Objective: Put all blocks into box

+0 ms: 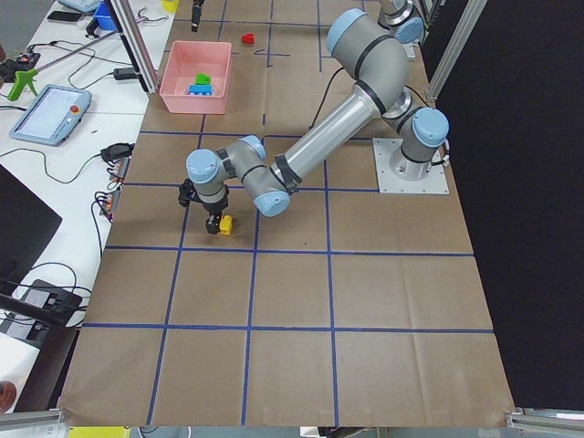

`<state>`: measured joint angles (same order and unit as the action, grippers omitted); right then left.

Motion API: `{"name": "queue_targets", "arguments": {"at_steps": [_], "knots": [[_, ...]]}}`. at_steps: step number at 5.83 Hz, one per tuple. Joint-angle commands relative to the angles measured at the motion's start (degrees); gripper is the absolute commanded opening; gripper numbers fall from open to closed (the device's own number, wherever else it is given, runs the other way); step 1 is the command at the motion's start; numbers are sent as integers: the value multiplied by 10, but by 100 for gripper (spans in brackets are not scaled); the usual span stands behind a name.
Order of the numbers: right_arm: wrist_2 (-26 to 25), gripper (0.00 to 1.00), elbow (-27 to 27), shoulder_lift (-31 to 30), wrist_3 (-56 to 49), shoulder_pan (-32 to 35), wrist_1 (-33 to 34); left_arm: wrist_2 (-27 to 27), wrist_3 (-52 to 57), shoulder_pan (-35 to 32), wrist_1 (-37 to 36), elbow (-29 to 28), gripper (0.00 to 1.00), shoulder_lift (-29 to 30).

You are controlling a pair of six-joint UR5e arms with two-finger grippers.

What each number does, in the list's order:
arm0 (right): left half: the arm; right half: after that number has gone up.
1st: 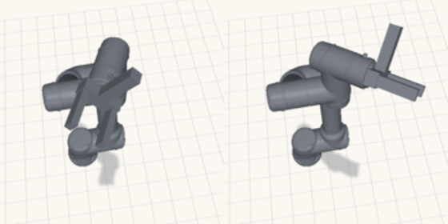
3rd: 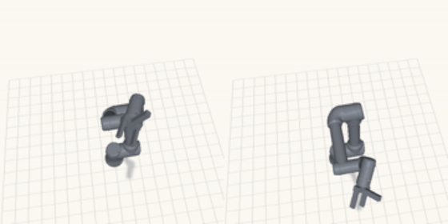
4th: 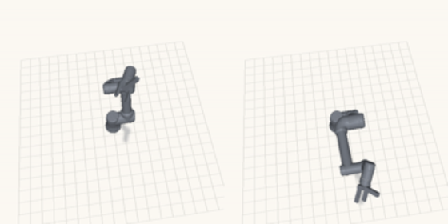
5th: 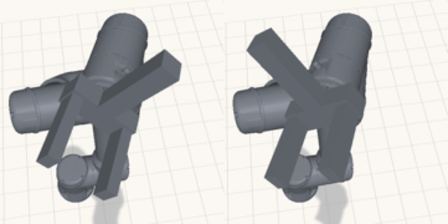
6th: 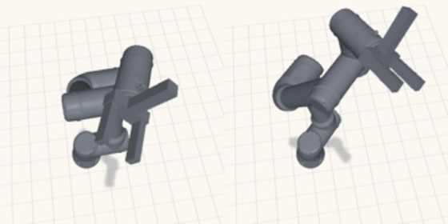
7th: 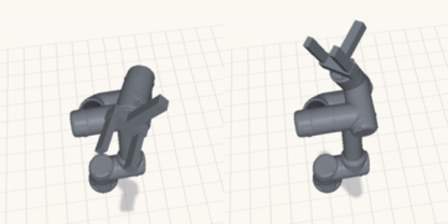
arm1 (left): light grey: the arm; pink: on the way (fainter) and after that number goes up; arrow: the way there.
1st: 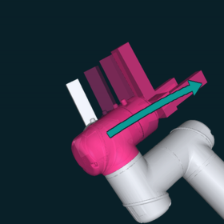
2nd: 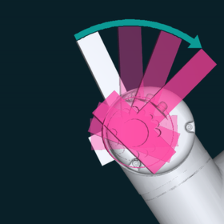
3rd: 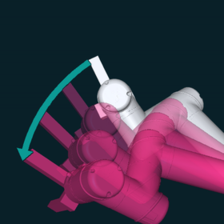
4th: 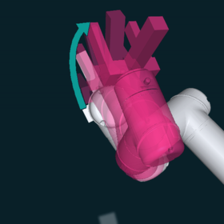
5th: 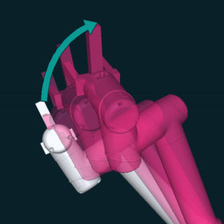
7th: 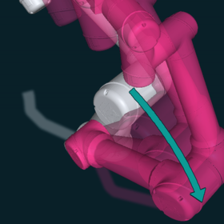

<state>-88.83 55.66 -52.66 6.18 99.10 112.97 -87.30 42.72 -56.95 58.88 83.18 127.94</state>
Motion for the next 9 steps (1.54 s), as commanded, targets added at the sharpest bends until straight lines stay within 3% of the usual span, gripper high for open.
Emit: {"name": "queue_targets", "arguments": {"at_steps": [1, 2, 3, 4, 5, 6, 7, 8, 9], "knots": [[-5, 91, 19, -65, -72, -63, -157, 0, 4, -2, -43, 9, 98, 21], [-65, 99, 26, -74, -126, -97, -213, 1, 4, -2, -43, 9, 98, 21], [-131, 97, 58, -70, -136, -125, -204, 1, 6, -4, -43, 9, 88, 21], [-130, 94, 150, -73, -129, -131, -118, 2, 7, -4, -43, 9, 74, 20], [-126, 98, 241, -75, -127, -133, 12, 2, 7, -4, -43, 8, 59, 18], [-120, 98, 305, -75, -116, -131, 68, -2, 4, -4, -40, 0, 39, 16], [-76, 97, 355, -70, -102, -136, 116, -4, 1, -8, -36, -9, 29, 6], [-55, 97, 392, -70, -103, -141, 151, -8, 0, -28, -24, -33, 27, -16], [-53, 97, 414, -69, -106, -143, 169, -20, -23, -49, 42, -78, 27, -38]]}}
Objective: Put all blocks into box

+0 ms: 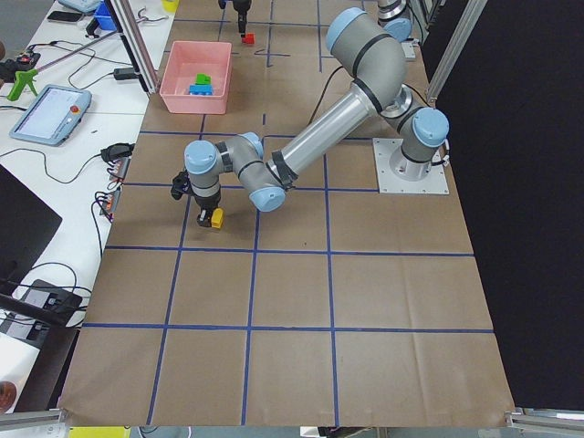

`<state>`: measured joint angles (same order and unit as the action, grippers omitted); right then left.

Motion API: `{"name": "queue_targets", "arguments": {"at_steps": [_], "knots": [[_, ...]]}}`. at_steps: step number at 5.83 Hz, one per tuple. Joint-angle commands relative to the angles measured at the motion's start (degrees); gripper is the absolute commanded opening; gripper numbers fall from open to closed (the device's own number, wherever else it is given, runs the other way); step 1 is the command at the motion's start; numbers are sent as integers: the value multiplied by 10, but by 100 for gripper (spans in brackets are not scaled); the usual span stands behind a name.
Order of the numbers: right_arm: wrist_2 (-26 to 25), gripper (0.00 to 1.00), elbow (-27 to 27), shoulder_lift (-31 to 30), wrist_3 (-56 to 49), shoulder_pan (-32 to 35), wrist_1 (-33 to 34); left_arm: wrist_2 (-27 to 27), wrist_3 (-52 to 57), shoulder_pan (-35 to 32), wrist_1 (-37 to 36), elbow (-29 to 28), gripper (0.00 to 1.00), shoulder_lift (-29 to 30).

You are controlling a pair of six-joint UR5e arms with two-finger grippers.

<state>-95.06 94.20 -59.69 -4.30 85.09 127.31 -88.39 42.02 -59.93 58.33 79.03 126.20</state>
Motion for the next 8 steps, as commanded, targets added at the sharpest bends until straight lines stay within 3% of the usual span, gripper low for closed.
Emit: {"name": "queue_targets", "arguments": {"at_steps": [1, 3, 5, 8], "knots": [[8, 97, 40, -3, -4, -22, 28, -9, -32, -35, 100, -88, 27, -26], [21, 92, 48, -3, -12, -33, 28, -8, -184, -104, 192, -182, 27, -17], [48, 90, 41, 3, -12, -27, 29, -5, -412, -242, 197, -230, 27, 10], [59, 88, 37, 6, -15, -30, 60, 9, -601, -377, 193, -323, 30, 90]]}}
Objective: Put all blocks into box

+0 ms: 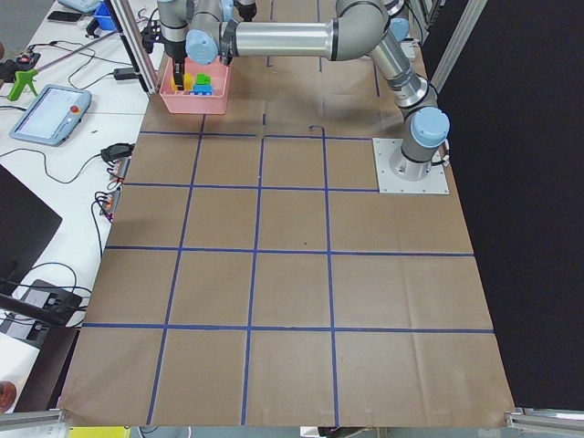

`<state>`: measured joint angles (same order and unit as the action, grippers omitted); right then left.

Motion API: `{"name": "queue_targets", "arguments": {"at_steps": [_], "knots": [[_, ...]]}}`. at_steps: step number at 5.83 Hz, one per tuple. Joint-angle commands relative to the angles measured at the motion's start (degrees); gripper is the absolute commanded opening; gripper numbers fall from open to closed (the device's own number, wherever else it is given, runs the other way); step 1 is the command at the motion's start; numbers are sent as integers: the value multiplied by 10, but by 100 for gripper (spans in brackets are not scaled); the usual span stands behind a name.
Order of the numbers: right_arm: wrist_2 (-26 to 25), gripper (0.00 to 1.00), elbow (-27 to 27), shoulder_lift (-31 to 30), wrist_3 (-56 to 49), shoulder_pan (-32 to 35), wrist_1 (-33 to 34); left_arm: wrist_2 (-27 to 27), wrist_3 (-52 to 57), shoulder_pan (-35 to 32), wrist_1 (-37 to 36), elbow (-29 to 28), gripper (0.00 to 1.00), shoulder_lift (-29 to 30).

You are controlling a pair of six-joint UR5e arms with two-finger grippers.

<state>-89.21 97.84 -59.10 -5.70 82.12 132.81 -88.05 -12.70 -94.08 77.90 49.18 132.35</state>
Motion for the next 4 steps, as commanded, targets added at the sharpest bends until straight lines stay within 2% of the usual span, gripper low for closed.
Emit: {"name": "queue_targets", "arguments": {"at_steps": [1, 2, 3, 4], "knots": [[0, 88, 5, 1, -1, 0, 8, 11, -88, -52, -22, -39, 29, 60], [1, 87, 9, 1, -2, 0, 8, 22, -104, -59, -65, -41, 29, 89], [0, 86, 11, 1, -2, -1, 8, 17, -105, -65, -72, -40, 30, 102], [-1, 86, 11, 1, -3, -2, 8, 14, -104, -70, -75, -32, 44, 106]]}}
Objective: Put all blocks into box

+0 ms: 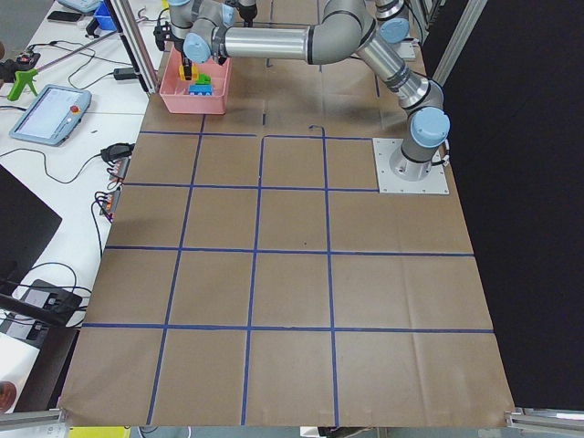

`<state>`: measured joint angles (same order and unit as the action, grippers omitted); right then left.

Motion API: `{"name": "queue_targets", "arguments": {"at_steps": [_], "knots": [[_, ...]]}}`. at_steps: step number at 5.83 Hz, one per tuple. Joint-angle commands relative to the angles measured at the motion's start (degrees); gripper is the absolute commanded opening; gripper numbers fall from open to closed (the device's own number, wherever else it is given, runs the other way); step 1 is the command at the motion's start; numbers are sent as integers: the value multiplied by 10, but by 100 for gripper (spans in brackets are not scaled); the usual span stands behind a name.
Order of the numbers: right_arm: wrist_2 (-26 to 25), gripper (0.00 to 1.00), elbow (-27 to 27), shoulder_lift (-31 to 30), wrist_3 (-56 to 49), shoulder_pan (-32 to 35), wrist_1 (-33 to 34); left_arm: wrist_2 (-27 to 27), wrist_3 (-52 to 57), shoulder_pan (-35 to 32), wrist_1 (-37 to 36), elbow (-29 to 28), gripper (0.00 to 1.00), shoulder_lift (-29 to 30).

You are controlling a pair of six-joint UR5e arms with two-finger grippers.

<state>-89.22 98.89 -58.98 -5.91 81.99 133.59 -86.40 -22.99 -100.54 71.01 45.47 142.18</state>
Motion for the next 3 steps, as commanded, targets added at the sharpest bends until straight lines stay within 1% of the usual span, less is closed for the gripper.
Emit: {"name": "queue_targets", "arguments": {"at_steps": [1, 2, 3], "knots": [[-1, 82, 1, -1, -2, -2, -1, -4, -3, -7, -22, 8, 93, 14], [-5, 67, 1, -1, -2, -2, -1, -30, -2, -11, -23, 7, 99, 9], [-6, 41, 1, -3, -8, -3, 0, -31, 3, -12, -15, 5, 99, -2]]}}
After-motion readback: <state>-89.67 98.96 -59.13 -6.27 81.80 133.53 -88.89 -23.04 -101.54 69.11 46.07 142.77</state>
